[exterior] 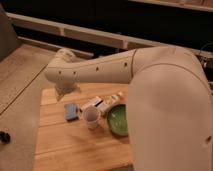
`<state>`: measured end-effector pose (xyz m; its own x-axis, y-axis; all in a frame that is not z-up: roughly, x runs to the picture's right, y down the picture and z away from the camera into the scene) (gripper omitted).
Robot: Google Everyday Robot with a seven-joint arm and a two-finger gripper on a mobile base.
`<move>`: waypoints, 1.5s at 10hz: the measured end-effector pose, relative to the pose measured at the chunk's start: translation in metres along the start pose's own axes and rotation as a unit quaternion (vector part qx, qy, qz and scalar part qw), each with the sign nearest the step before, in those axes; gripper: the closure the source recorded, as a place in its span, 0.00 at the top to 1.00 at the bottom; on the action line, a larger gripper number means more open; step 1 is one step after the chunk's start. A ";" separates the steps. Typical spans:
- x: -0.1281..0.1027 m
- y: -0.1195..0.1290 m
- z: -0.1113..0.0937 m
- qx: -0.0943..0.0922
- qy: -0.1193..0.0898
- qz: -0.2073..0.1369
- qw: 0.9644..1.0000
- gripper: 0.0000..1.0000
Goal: Place the white sponge in the ceramic bowl
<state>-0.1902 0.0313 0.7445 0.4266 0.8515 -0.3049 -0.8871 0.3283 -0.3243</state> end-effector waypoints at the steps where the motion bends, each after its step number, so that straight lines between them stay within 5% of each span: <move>1: 0.000 -0.003 0.003 -0.005 -0.003 0.000 1.000 0.65; 5: -0.003 0.002 0.003 -0.011 -0.006 0.000 1.000 0.65; 7: -0.001 0.012 0.020 -0.039 -0.004 0.008 0.999 0.65; 10: 0.023 0.008 0.058 -0.057 0.035 0.016 0.998 0.65; 13: 0.023 0.020 0.090 -0.073 0.073 -0.037 0.994 0.65; 15: 0.015 0.030 0.111 -0.089 0.093 -0.085 0.988 0.65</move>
<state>-0.2298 0.0994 0.8300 0.6059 0.6952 -0.3868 -0.7623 0.3681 -0.5324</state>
